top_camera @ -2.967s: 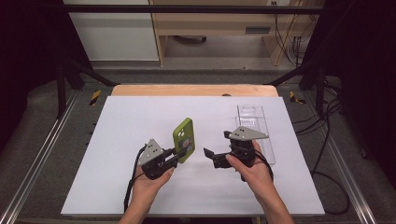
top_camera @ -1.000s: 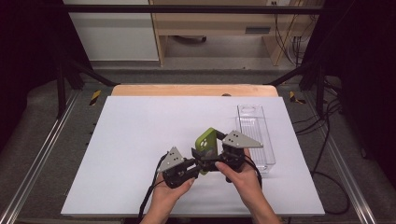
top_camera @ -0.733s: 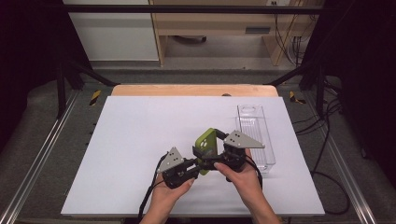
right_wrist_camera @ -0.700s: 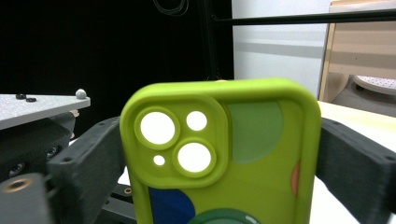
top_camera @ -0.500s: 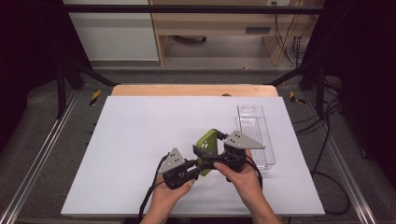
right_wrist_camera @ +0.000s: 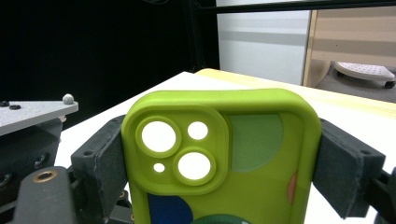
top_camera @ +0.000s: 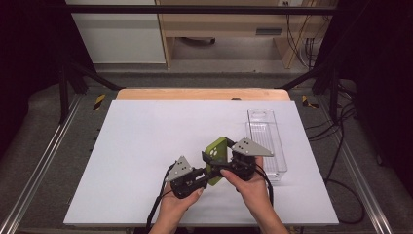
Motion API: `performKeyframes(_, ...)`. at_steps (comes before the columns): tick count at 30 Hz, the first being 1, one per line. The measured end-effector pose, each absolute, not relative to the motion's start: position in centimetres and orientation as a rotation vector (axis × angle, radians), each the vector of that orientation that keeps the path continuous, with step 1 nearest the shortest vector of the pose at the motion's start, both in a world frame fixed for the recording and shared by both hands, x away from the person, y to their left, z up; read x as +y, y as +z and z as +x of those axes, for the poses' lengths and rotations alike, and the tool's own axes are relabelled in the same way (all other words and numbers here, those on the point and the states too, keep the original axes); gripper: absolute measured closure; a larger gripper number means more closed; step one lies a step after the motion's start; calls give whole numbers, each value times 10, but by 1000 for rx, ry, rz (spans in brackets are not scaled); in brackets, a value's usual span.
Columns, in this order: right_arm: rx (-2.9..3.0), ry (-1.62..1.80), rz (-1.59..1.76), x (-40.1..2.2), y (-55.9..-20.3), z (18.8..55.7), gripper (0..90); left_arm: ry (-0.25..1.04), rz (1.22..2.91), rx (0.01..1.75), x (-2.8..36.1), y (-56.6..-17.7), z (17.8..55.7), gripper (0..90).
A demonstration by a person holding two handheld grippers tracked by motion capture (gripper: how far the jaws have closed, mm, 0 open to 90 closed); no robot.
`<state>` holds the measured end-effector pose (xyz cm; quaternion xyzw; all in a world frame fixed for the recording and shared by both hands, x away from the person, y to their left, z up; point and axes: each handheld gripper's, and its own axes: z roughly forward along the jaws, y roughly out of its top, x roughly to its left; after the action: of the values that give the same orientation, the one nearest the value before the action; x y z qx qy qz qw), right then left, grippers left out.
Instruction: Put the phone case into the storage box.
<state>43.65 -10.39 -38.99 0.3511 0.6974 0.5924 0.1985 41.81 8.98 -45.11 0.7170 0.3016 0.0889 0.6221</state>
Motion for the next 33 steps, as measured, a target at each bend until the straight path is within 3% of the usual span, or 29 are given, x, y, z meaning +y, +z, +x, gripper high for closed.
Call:
performKeyframes(20,1953,1551,923,-85,-393,432,166,249,1595,717,100,-465,419,761)
performKeyframes(24,1950,1524,928,-77,-390,438,166,309,1589,755,113,-462,423,610)
performKeyframes(28,1922,1500,940,-72,-384,450,167,375,1619,770,130,-457,421,391)
performKeyframes(33,1888,1460,968,-65,-376,467,167,511,1656,782,154,-455,416,290)
